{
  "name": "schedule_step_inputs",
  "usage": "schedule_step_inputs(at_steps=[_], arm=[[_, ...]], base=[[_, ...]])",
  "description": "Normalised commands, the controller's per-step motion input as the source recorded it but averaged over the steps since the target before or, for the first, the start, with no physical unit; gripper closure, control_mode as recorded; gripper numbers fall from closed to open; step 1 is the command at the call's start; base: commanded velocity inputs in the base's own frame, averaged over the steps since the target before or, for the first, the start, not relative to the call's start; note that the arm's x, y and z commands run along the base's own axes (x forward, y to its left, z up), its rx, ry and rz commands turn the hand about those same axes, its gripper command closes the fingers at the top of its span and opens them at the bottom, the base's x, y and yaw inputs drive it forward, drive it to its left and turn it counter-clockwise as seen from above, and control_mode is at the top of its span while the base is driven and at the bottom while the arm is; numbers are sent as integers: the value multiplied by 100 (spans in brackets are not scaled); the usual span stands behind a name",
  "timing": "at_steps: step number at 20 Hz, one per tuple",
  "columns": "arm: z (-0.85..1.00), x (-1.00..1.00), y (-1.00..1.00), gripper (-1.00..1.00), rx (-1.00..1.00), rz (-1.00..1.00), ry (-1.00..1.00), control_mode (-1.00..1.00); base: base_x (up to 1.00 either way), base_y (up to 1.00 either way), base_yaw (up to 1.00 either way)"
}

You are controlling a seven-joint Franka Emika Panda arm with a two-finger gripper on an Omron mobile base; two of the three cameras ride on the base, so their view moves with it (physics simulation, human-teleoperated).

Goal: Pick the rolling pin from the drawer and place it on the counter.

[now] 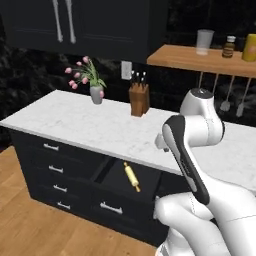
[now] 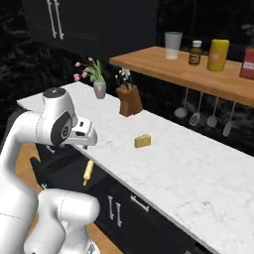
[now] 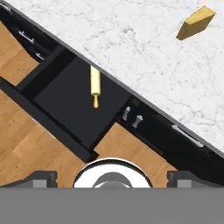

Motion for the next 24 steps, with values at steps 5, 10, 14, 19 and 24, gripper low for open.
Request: schedule_step_inputs(at_steps=[5,10,14,19,24], arm=[[0,0,0,-100,0,0,0,100],[0,0,0,-100,0,0,0,100],[0,0,0,-100,0,0,0,100],[0,0,0,-100,0,0,0,100],[0,0,3,-100,0,2,0,-100]], base=[[11,-40,67],[36,-54,55],[0,-100,23],[-1,-43,16],[-1,2,5]])
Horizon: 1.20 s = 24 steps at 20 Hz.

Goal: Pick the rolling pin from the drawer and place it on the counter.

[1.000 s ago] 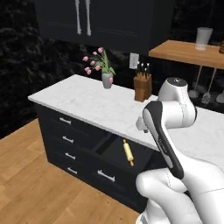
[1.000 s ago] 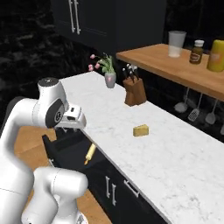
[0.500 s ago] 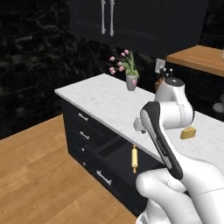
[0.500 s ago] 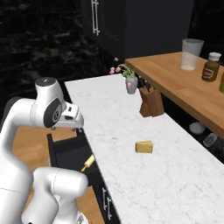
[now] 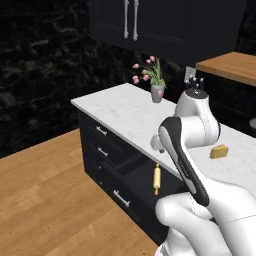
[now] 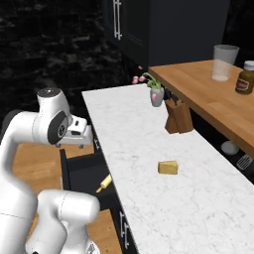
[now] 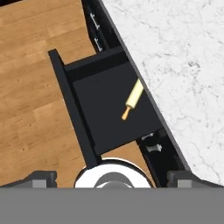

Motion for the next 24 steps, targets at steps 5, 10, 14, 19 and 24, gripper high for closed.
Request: schedule_step_inputs(at_steps=[5,10,14,19,24], arm=[[-25,4,30,-100,-8,5,19,-100],[-65,23,90,-100,-11,-4,18,-100],[-60,74,32,-100,0,0,0,-100],[-52,22,1,-100,0,1,0,-100],[-44,0,27,-100,0,0,-8,-100]], base=[[0,0,0],[0,0,0],[0,0,0],[0,0,0],[0,0,0]])
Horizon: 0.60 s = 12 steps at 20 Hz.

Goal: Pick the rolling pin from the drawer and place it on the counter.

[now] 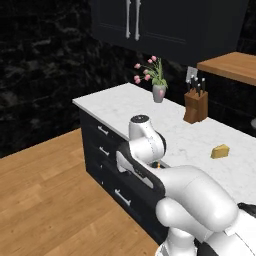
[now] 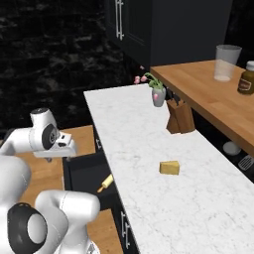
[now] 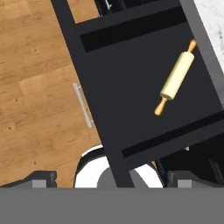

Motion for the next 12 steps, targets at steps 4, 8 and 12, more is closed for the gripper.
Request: schedule_step_inputs(at_steps=[4,8,12], arm=[[-34,0,17,-100,0,0,-16,-100],[-20,10,13,-100,0,6,-13,-100],[-26,25,0,-100,0,10,-5,-100]], base=[[0,0,0],[0,0,0],[0,0,0]])
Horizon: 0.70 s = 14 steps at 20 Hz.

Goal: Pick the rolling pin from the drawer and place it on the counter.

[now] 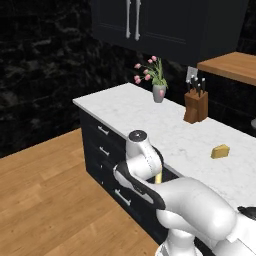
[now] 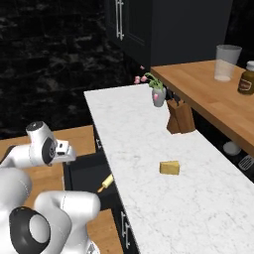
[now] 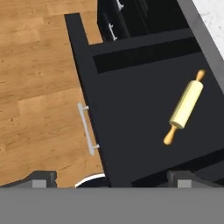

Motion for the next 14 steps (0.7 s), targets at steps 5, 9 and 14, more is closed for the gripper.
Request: schedule_step_inputs(at_steps=[5,9,14], arm=[[-24,22,3,-100,0,18,6,-100],[-27,55,4,-100,0,7,2,-100],[-1,27,8,-100,-1,0,8,-100]], base=[[0,0,0],[0,0,0],[0,0,0]])
